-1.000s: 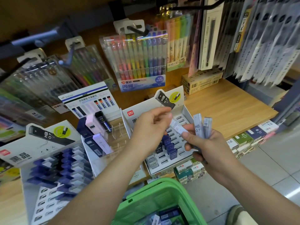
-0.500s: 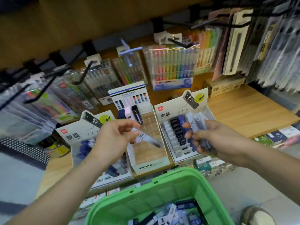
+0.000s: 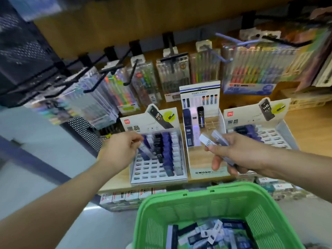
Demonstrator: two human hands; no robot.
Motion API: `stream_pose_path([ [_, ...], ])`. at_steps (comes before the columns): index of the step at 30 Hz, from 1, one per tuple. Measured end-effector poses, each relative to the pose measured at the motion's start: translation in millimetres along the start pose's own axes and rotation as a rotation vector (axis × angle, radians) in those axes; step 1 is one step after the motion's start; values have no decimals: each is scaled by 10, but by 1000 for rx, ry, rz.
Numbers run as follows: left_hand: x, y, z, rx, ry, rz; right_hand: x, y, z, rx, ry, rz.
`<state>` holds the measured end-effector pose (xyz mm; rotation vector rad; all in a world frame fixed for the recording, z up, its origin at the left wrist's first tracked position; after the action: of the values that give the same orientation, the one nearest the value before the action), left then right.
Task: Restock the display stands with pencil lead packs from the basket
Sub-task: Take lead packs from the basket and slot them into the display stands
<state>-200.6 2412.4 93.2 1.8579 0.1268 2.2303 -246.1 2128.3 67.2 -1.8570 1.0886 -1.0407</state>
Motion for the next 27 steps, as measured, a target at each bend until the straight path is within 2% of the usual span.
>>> stream_pose_path([
  [6, -218, 5, 49, -120, -34, 19, -268, -54, 94, -26, 29, 119],
  [12, -314, -29, 103, -127, -73, -8, -298, -56, 141, -78, 29, 223],
  [16, -297, -67, 164, -110, -21, -27, -268, -38, 170, -97, 45, 241],
  [23, -419, 0, 204, -228, -29, 38, -237, -24, 183, -111, 62, 279],
  [27, -440, -6, 266, -179, -64, 57, -294, -43, 174, -110, 24, 331],
])
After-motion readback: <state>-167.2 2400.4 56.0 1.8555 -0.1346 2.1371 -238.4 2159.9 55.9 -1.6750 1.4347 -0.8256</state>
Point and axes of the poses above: each hand's wrist, its own z-axis towards the middle knuckle, its own x-axis out of the back of the hand, y = z × x, the point moved 5 cm from there along z, towards the middle knuckle, and after that the axes turned 5 degrees about y, right-handed, at the moved point
